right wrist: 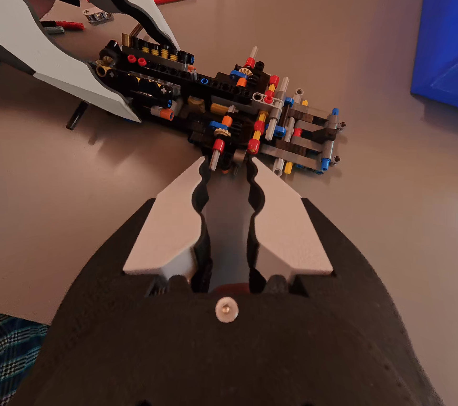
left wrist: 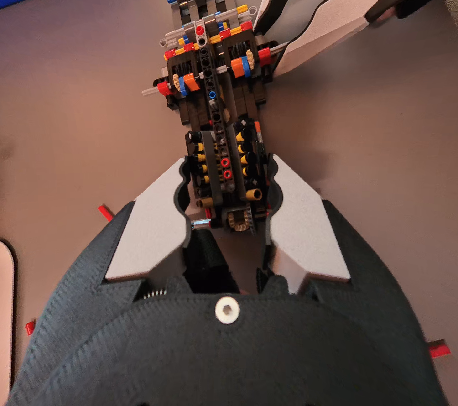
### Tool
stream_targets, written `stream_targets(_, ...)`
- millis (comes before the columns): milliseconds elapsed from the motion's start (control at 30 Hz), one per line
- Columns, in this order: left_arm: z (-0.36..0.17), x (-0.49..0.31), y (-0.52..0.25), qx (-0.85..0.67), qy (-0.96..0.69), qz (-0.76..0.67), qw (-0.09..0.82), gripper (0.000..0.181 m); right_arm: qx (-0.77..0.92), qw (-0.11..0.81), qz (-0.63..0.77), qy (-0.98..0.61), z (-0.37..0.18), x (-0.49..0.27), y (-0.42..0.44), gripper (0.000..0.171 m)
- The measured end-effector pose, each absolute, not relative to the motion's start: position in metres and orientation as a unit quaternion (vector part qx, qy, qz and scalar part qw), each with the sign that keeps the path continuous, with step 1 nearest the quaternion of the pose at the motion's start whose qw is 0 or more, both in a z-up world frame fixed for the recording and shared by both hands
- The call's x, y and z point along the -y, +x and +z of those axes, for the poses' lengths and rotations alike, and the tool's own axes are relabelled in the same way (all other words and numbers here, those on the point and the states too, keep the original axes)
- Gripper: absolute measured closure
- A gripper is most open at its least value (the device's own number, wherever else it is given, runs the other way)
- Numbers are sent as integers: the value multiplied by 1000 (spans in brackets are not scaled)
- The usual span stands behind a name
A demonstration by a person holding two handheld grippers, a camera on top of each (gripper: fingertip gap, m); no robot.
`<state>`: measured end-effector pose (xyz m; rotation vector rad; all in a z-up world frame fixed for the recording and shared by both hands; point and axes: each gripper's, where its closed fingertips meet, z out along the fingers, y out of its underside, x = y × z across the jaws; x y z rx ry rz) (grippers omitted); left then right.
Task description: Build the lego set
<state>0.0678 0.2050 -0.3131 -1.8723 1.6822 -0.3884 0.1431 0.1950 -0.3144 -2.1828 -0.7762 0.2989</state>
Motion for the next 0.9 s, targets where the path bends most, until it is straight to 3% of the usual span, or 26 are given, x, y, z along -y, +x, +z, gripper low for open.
stream_targets(300, -313, -204, 70, -615, -715, -146, 299, 119, 280, 384, 134, -870, -314, -195, 145, 141)
stream_targets(333, -313, -204, 70, -615, -715, -144, 301, 120, 269, 381, 141, -873, -314, -194, 145, 124)
stream_targets(367, -313, -204, 70, -617, -713, -138, 304, 120, 262, 377, 153, -875, -314, -192, 142, 121)
stream_targets(600, -313, -201, 74, -615, -714, -138, 306, 120, 239, 386, 109, -884, -318, -198, 144, 136)
stream_targets(900, -313, -201, 74, -615, -713, -132, 310, 120, 261, 389, 88, -879, -319, -198, 144, 138)
